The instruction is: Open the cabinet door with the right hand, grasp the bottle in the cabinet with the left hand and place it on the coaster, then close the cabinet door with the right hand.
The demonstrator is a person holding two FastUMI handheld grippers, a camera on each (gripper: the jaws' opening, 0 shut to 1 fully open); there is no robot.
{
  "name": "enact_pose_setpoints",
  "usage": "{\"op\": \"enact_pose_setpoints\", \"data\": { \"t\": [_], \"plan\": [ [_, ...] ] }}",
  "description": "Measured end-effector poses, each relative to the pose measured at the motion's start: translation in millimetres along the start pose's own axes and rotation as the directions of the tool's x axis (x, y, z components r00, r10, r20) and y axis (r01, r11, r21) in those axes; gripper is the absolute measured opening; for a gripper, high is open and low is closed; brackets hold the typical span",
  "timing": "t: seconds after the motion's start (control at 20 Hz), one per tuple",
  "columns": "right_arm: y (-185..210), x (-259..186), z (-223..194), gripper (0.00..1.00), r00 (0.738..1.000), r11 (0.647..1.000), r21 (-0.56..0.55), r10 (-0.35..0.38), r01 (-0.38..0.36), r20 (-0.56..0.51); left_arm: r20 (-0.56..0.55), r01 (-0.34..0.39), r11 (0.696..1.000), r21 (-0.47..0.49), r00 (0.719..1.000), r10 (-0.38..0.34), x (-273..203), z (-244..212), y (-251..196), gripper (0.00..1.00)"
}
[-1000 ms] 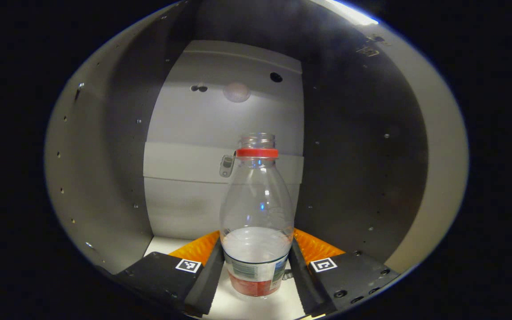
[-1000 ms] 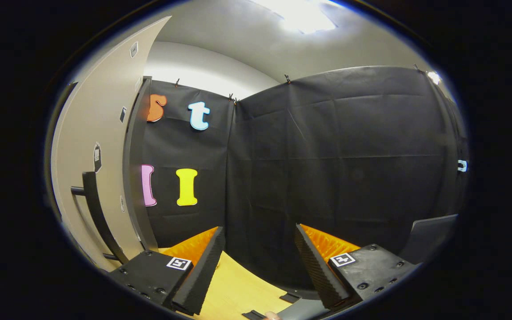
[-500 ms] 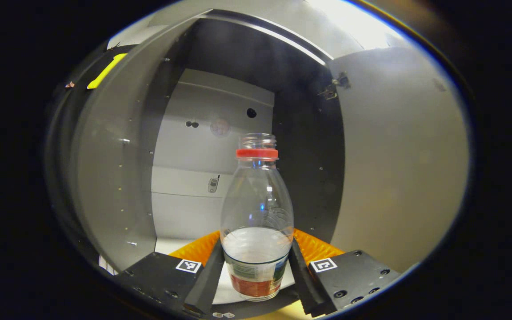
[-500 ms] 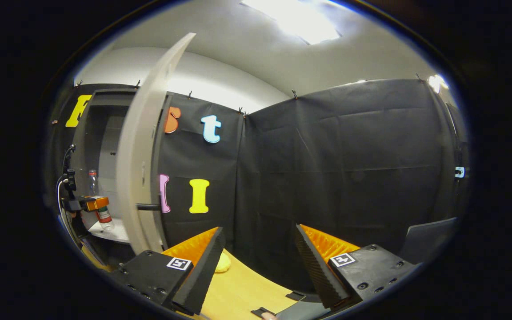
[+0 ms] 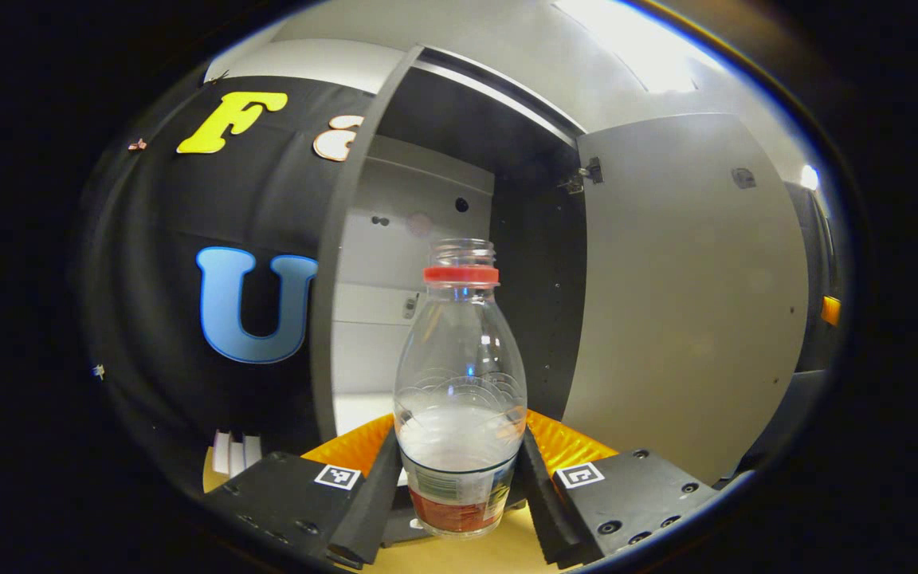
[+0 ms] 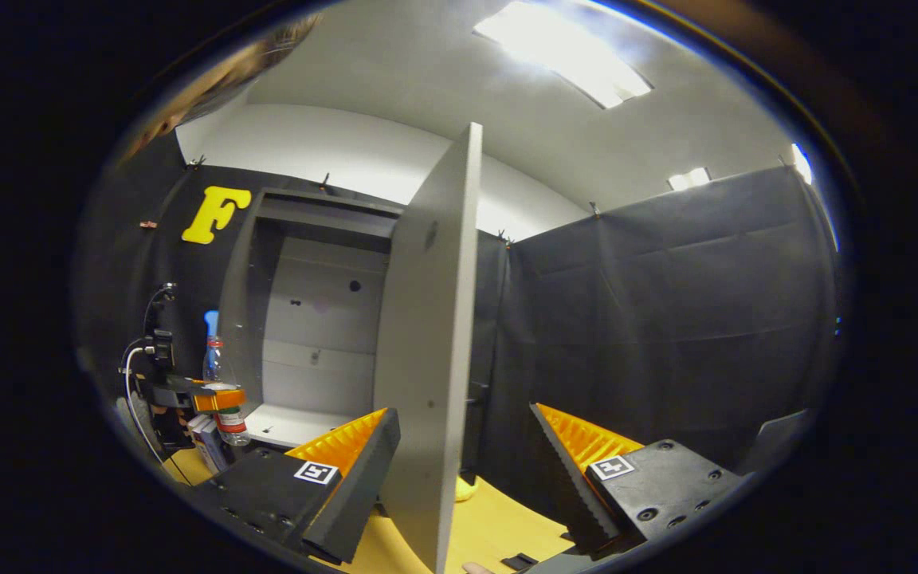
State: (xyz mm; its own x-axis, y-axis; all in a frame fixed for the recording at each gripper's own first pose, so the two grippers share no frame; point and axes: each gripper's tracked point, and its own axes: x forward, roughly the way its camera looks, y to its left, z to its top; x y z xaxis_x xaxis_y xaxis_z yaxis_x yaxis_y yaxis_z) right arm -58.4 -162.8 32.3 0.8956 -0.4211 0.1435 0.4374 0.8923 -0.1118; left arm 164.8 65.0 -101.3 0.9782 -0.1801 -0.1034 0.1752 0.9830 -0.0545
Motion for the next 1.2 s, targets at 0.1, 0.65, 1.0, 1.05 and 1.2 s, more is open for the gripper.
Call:
{"op": "enact_pose_setpoints", "data": {
  "t": [0.1,0.65,1.0,1.05,1.2],
  "plan": [
    [37.2,2.7,-6.9,0.98,0.997,0.996,0.018,0.082,-0.082,-0.009,0.002,-0.012,1.0,-0.002,1.0,0.012,-21.9,-3.6,10.7,0.74],
    [199.1,67.0,-84.0,0.97,0.923,0.919,0.141,0.379,-0.368,-0.064,0.051,-0.061,0.998,-0.03,0.997,0.062,-105.0,-94.1,12.9,0.74],
    [222.6,93.0,-146.5,0.98,0.905,0.915,0.112,0.401,-0.388,-0.142,-0.049,-0.153,0.987,-0.047,0.987,0.151,-135.0,-241.5,-7.6,0.75],
    [226.3,93.7,-151.6,0.98,0.9,0.912,0.116,0.408,-0.394,-0.15,-0.061,-0.164,0.986,-0.043,0.985,0.161,-138.4,-258.5,-8.6,0.75],
    [236.8,86.3,-168.9,0.98,0.881,0.898,0.117,0.439,-0.424,-0.178,-0.111,-0.204,0.979,0.003,0.973,0.203,-145.3,-305.2,-2.1,0.76]
  ]
}}
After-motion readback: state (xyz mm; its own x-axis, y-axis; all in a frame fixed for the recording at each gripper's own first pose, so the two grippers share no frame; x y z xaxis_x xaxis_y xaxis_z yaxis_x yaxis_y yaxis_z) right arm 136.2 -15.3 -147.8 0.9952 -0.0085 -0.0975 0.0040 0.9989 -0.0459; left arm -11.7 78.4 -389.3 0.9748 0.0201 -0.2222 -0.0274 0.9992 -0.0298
